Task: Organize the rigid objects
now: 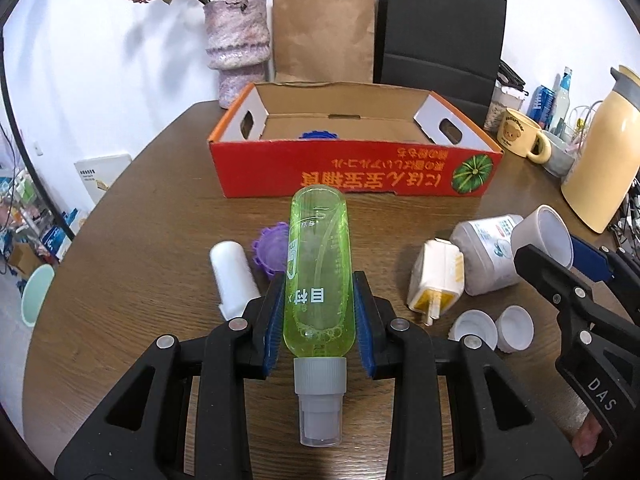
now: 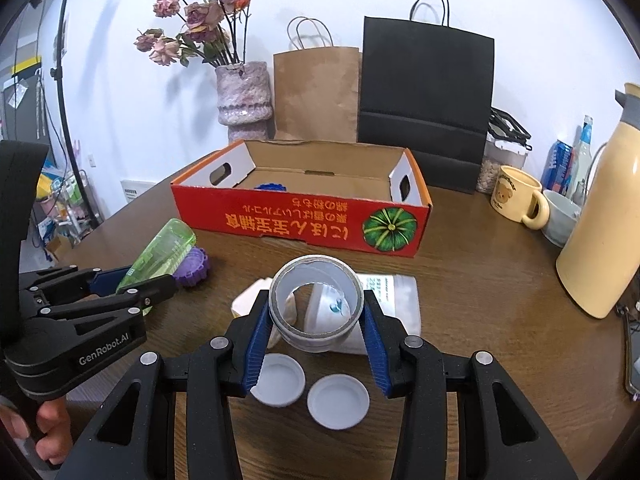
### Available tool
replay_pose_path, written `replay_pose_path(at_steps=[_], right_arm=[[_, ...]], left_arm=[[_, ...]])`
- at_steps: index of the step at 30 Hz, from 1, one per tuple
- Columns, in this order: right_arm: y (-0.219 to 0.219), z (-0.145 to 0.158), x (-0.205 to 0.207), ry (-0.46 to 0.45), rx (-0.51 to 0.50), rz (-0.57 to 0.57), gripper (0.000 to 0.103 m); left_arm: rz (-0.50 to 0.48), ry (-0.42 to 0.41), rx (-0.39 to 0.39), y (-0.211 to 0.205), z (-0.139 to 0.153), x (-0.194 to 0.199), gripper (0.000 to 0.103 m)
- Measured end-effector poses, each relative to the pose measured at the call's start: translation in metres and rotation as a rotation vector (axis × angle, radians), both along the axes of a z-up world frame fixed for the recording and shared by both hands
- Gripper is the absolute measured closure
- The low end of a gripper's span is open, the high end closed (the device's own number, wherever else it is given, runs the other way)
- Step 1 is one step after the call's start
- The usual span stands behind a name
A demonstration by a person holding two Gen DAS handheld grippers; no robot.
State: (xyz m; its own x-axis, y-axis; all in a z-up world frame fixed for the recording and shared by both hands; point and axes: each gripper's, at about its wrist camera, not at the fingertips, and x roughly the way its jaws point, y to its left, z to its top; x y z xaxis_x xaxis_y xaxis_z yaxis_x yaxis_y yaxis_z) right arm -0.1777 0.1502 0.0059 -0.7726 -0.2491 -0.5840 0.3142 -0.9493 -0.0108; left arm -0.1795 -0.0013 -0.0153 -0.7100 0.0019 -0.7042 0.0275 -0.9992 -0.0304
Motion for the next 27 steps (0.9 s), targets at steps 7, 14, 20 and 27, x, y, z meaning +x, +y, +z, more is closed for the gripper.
replay_pose_path(at_steps=[7, 14, 20, 27], right_arm=[[-0.014, 0.015, -0.009, 0.030, 0.005, 0.014, 0.055], [-0.024, 0.021, -0.022, 0.040, -0.006, 0.016, 0.055], [-0.030, 0.027, -0.036, 0.054, -0.015, 0.001, 0.055], [-0.030, 0.032, -0.057, 0.058, -0.025, -0.019, 0.055]], left_arm=[[0.014, 0.032, -0.019, -0.014, 0.017, -0.008, 0.075], [0.019, 0.073, -0.023, -0.017, 0.032, -0.019, 0.075], [0.023, 0.093, -0.016, -0.018, 0.039, -0.032, 0.075], [0.030, 0.109, 0.007, -0.019, 0.047, -0.053, 0.075]])
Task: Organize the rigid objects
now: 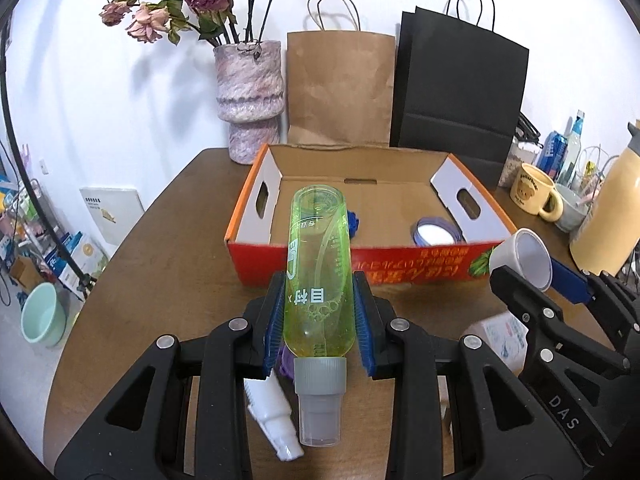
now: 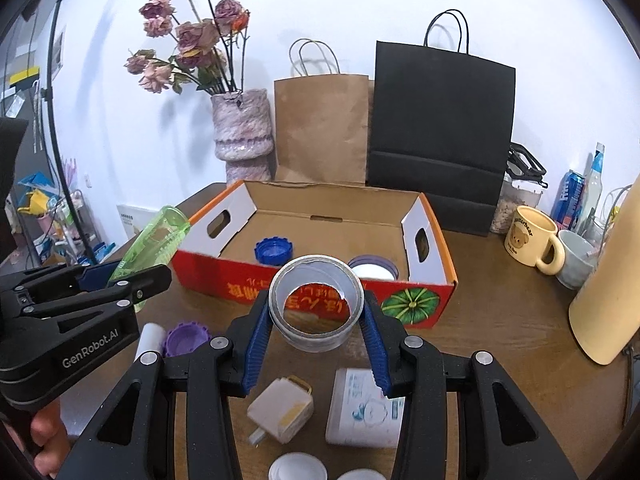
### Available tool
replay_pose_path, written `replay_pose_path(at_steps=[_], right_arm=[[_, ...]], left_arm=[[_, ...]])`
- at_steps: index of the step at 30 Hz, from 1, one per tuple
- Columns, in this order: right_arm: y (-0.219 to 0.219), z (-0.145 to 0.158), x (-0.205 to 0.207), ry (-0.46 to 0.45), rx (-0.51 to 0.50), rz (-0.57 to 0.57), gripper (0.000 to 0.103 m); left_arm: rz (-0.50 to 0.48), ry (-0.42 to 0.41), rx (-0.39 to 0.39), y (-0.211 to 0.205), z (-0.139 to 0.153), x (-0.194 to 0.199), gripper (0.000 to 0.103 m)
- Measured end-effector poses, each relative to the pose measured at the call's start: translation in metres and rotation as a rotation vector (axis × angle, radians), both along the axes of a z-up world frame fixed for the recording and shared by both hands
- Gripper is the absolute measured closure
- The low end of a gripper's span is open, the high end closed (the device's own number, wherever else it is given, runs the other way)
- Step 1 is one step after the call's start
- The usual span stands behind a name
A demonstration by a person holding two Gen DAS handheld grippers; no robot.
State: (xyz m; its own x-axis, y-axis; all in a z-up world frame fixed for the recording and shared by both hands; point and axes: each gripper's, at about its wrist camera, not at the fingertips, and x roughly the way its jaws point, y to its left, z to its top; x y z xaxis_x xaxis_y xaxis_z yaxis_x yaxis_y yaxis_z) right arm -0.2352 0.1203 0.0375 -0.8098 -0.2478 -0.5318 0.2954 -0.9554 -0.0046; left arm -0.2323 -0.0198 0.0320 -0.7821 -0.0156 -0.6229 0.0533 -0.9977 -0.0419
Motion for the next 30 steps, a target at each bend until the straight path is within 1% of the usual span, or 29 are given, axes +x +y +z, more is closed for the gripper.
replay_pose_path(at_steps=[8, 14, 30], right_arm=[[0.000, 0.006, -0.030, -0.003, -0.003, 0.000, 0.055], [-0.003, 0.003, -0.055, -0.020, 0.002, 0.011, 0.055], [-0.010, -0.002, -0.116, -0.053, 0.032, 0.041, 0.055]], left_arm=[[0.030, 0.017, 0.022, -0.002, 0.006, -0.025, 0.075], [0.047, 0.016, 0.029, -0.004, 0.006, -0.047, 0.075], [0.079, -0.019, 0.002, -0.012, -0.007, -0.102, 0.075]])
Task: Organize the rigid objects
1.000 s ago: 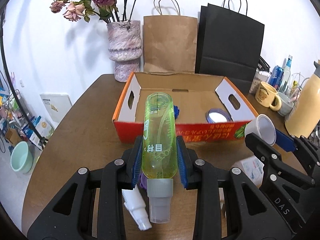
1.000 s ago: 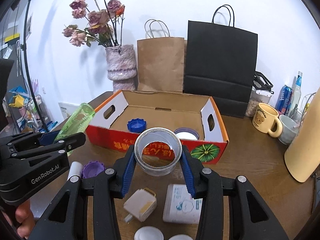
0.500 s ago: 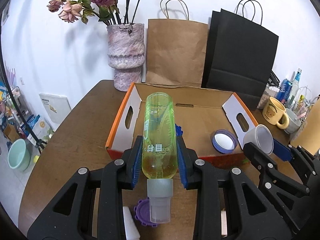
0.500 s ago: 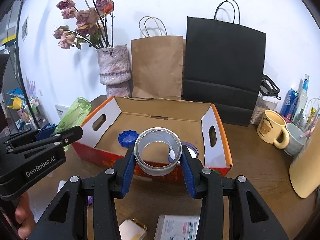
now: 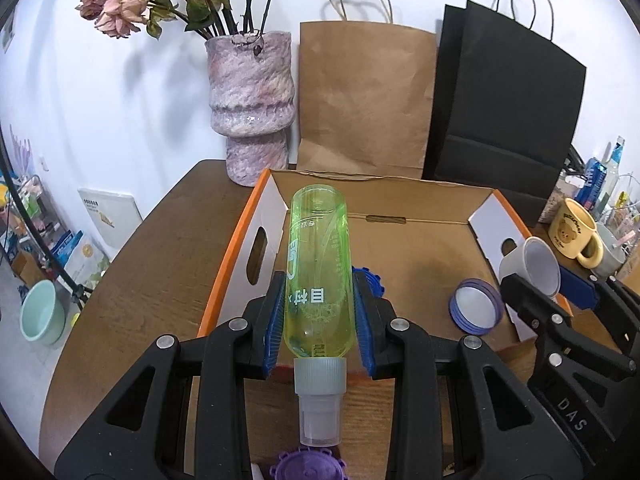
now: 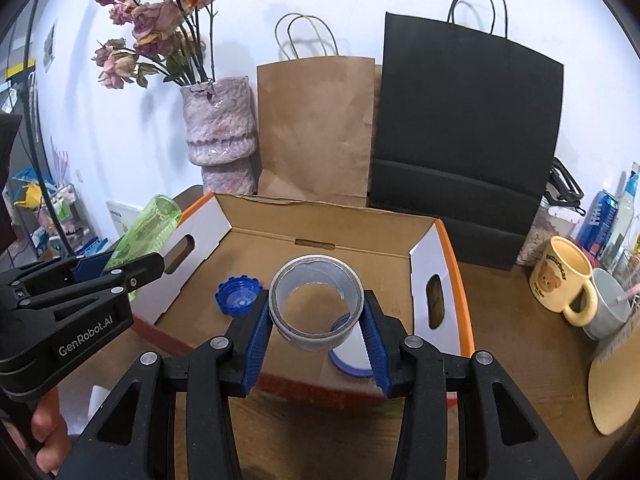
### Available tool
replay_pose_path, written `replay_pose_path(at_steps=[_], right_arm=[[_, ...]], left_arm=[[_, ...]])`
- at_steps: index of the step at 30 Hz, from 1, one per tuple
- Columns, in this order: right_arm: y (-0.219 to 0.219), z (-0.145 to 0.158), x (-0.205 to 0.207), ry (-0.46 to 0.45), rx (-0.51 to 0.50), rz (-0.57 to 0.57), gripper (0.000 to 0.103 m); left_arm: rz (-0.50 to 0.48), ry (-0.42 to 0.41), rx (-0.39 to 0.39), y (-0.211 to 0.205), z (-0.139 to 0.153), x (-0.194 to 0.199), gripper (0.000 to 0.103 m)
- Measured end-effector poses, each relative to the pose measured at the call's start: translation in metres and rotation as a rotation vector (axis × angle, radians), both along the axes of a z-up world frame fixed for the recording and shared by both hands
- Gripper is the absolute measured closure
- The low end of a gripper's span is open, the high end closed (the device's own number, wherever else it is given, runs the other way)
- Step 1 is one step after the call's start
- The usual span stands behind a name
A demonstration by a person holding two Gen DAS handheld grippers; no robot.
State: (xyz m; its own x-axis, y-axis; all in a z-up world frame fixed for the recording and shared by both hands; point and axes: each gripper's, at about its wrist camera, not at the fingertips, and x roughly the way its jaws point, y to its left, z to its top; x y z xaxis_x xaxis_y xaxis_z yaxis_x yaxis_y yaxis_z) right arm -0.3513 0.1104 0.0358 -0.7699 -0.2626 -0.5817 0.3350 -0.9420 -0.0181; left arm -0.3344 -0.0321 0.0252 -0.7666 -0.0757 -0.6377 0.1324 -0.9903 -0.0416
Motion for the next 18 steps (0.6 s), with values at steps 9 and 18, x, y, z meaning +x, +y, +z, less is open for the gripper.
replay_pose_path(at_steps=[9, 18], right_arm=[[-0.002, -0.006, -0.026, -0.019, 0.024, 0.001, 0.055], [-0.003, -0.019, -0.046, -0.053, 0.063, 0.003, 0.055]], left_arm=[[0.010, -0.017, -0.002, -0.005, -0.005, -0.028, 0.075], [0.015, -0.031, -0.028, -0.009, -0.012, -0.048, 0.075]])
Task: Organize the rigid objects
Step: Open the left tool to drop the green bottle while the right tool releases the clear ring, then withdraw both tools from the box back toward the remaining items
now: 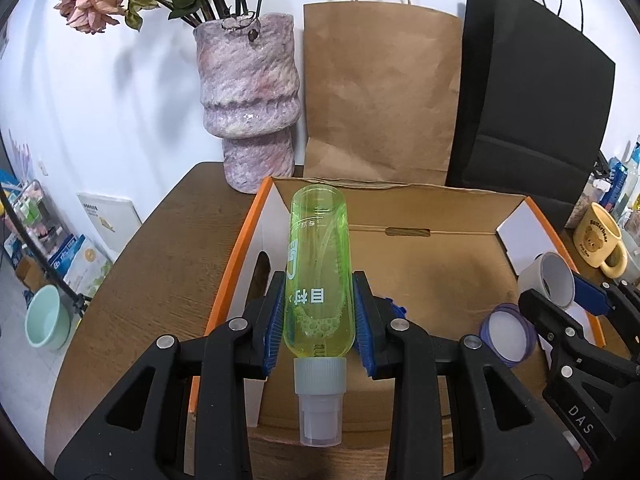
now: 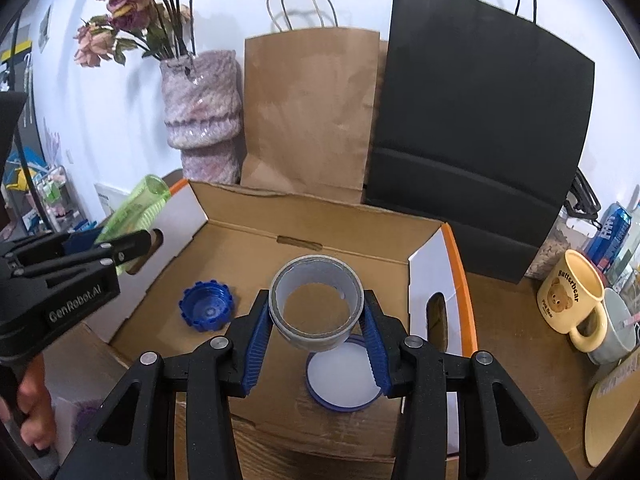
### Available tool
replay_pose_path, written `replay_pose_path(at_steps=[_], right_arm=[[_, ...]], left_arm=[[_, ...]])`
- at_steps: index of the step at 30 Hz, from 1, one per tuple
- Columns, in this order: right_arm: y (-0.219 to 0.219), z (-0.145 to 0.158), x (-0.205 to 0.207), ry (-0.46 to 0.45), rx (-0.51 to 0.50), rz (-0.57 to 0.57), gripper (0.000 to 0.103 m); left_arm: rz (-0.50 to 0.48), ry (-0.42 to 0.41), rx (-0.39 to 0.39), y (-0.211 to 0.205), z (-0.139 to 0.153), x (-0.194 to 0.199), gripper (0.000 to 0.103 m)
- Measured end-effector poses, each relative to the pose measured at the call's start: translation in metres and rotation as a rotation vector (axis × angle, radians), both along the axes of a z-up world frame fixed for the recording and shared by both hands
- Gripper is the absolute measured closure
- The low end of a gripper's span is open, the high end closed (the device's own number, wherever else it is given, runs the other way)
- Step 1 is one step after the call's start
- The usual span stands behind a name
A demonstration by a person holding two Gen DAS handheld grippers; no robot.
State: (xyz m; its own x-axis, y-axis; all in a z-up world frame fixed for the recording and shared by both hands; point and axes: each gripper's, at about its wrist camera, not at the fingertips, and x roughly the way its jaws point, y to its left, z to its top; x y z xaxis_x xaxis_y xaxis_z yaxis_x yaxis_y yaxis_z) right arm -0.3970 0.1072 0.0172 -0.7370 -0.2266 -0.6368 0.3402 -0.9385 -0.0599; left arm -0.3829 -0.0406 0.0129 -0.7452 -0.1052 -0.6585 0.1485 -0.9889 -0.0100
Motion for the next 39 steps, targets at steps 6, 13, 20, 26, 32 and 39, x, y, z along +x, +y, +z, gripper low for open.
replay_pose_path(at_steps=[6, 13, 20, 26, 32, 39], right_arm=[[0.000, -0.005, -0.003, -0.010, 0.002, 0.006, 0.055], [0.003, -0.008, -0.006, -0.027, 0.006, -0.011, 0.052], [0.007, -0.008, -0.007, -0.030, 0.013, -0.035, 0.006], [0.007, -0.005, -0.005, -0.018, 0.007, -0.034, 0.006], [0.007, -0.003, -0.002, -0.016, -0.006, -0.027, 0.006], [0.011, -0.002, 0.001, -0.014, -0.019, -0.033, 0.006]], left_arm=[[0.004, -0.006, -0.007, -0.001, -0.003, -0.004, 0.075], [0.012, 0.010, -0.033, 0.000, -0.002, -0.003, 0.038], [0.047, 0.094, -0.030, -0.008, 0.012, 0.009, 0.000], [0.044, 0.097, -0.014, -0.009, 0.013, 0.010, 0.000], [0.042, 0.099, -0.010, -0.008, 0.014, 0.013, 0.000], [0.037, 0.097, 0.002, -0.009, 0.014, 0.017, 0.000]])
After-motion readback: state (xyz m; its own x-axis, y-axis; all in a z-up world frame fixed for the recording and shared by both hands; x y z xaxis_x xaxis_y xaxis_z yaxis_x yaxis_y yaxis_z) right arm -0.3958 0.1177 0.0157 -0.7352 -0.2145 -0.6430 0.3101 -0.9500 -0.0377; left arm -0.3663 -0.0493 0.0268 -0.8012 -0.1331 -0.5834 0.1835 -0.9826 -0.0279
